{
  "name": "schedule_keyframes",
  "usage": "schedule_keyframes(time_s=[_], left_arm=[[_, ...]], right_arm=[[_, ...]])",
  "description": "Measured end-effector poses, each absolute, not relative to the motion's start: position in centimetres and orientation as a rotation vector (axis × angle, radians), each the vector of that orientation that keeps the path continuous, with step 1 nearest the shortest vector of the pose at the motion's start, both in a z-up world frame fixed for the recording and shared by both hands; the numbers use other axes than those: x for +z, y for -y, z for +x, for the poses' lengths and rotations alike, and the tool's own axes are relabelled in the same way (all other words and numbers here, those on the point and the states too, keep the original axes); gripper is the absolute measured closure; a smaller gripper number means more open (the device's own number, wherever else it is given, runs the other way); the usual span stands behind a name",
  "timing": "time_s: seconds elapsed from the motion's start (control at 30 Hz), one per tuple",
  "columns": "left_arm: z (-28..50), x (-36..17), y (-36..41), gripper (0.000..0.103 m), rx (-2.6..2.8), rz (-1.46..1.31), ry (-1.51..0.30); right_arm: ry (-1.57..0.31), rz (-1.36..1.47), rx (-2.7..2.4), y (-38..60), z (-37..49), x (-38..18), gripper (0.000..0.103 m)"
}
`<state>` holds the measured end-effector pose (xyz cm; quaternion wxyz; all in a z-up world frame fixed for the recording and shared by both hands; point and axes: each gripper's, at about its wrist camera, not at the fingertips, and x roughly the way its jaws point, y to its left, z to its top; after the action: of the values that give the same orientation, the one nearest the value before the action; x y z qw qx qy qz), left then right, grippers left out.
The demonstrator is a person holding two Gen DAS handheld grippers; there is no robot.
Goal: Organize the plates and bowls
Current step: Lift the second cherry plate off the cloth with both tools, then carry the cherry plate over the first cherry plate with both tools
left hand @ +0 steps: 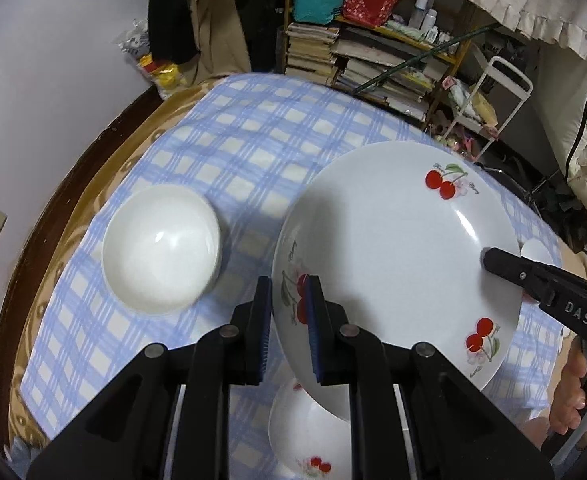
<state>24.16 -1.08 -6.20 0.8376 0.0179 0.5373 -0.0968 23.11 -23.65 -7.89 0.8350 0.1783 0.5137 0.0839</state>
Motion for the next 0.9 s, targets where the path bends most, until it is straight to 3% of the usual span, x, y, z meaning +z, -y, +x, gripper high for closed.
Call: schedule_keyframes(time_s=[0.47, 0.9], left_arm=[[16.5, -9.1, -0.1, 0.087, -0.160, 0.053, -1.240], [13.0, -13.5, -2.4, 0.087, -0.086, 0.013, -1.331]], right_arm=[[-1.084, 0.314, 0.202, 21.6, 15.9, -7.1, 0.093], [-1.168, 0.284, 0.217, 18.4, 12.7, -11.4, 0.095]])
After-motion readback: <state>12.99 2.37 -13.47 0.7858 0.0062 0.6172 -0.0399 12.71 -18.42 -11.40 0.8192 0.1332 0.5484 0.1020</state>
